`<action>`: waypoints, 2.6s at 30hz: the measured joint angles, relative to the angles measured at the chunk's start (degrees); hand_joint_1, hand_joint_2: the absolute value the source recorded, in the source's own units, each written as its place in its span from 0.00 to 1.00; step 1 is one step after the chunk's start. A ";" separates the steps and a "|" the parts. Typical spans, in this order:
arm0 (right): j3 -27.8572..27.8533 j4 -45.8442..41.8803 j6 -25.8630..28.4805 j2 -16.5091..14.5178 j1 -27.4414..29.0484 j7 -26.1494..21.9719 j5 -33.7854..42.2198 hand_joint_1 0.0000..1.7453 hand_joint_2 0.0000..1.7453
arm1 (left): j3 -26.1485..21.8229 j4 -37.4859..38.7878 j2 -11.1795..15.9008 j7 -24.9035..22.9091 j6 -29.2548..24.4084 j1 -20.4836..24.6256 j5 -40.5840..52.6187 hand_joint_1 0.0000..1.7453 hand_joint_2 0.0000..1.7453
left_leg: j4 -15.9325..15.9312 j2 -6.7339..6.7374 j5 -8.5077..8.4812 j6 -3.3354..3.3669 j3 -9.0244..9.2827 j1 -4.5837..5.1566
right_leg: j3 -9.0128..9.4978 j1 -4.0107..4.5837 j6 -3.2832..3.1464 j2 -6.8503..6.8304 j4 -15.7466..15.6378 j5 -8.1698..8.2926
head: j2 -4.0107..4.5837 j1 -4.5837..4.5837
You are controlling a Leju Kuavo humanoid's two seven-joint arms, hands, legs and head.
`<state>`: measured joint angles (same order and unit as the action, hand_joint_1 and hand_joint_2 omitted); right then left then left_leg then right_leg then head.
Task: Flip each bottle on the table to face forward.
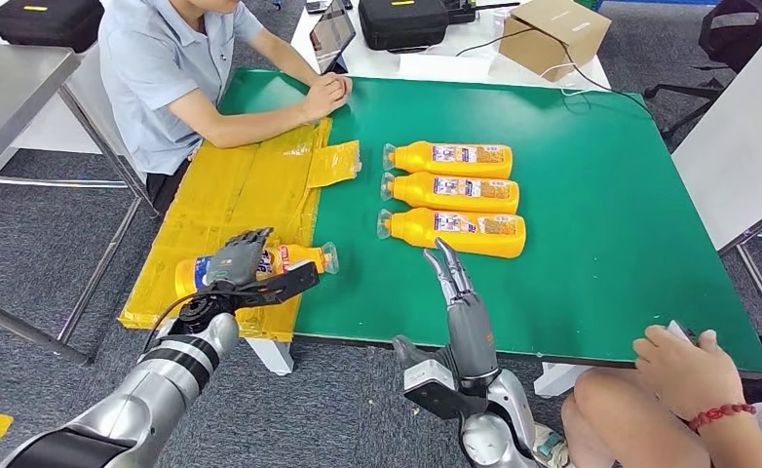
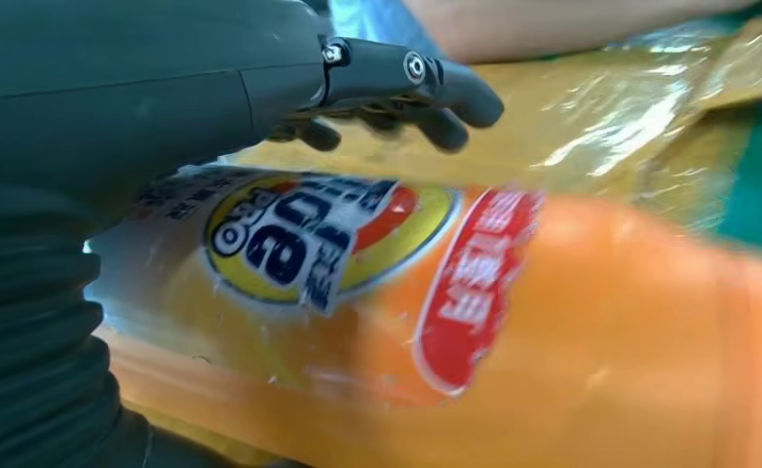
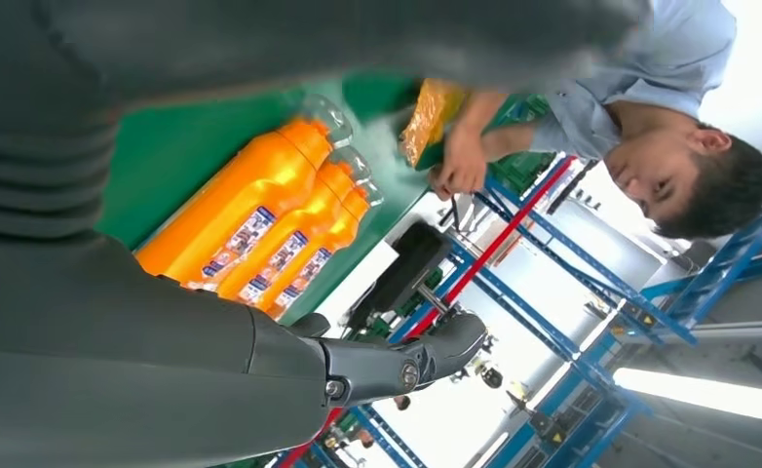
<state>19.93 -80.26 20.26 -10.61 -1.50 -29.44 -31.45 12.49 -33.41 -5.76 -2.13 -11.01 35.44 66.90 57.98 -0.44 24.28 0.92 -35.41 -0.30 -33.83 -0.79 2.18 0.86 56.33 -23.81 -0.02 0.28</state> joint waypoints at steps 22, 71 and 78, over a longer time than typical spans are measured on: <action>-0.65 6.46 4.26 0.76 0.33 -3.75 2.14 0.00 1.00 | -5.66 -41.00 -3.19 33.09 6.36 -21.49 -65.54 0.00 1.00 | 0.00 -0.07 0.03 0.00 -0.17 0.01 | -0.15 -0.01 -0.01 -0.11 -0.03 -0.04 | 0.00 0.01; -13.31 44.95 5.92 8.71 -25.03 24.88 -32.74 0.25 1.00 | 8.41 -65.90 -5.26 34.73 -10.57 -35.34 -59.88 0.00 1.00 | 0.01 -0.04 -0.01 0.05 -0.09 0.04 | -0.08 -0.01 0.02 -0.11 -0.04 0.00 | 0.00 0.02; -12.33 49.99 -1.82 8.68 -29.72 27.44 -33.03 0.97 1.00 | 8.45 -65.32 -5.21 34.05 -10.46 -34.24 -59.70 0.00 1.00 | 0.01 0.01 -0.01 0.05 0.16 0.03 | 0.11 -0.01 0.01 -0.10 -0.06 0.01 | 0.00 0.01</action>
<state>7.61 -30.27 18.44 -1.93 -31.22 -2.00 -64.48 20.94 -98.73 -10.97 31.92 -21.47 1.20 7.21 57.99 -0.43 24.28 0.97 -35.25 -0.26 -33.73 -0.80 2.18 0.76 56.27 -23.80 -0.02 0.28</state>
